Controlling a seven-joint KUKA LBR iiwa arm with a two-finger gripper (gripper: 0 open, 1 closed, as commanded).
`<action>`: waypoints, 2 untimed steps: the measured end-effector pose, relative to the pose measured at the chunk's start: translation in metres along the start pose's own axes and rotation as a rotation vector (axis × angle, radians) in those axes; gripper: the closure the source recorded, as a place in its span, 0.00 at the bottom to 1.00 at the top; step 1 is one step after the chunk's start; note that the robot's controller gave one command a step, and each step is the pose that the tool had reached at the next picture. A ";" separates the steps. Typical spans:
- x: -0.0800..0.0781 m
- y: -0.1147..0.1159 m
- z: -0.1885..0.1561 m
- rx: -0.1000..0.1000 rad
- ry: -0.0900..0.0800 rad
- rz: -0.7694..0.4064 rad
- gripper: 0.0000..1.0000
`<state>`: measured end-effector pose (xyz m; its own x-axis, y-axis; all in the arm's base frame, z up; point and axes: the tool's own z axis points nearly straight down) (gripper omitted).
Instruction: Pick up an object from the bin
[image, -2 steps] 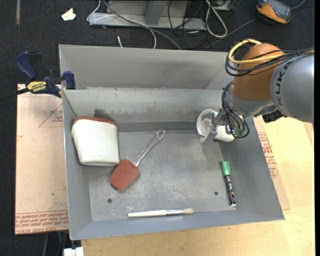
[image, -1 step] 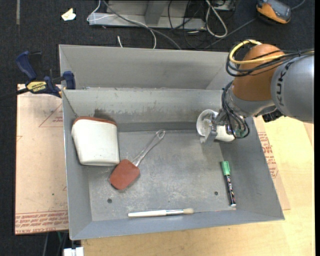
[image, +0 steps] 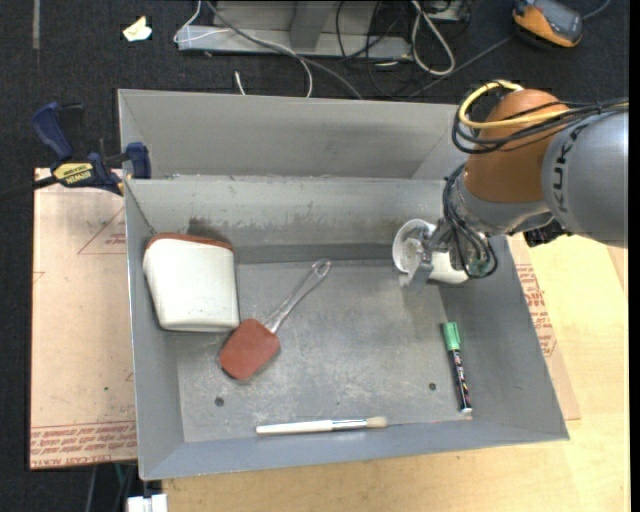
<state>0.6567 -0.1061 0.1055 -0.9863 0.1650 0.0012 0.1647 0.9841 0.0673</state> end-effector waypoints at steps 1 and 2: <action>0.000 -0.001 0.001 -0.006 0.002 -0.018 1.00; 0.001 -0.003 0.001 -0.010 0.003 0.028 1.00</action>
Offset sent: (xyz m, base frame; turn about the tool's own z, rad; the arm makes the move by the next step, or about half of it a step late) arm -0.0243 -0.0468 -0.0131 0.4488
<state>0.6548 -0.1087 0.1048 -0.9814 0.1920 0.0067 0.1920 0.9783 0.0777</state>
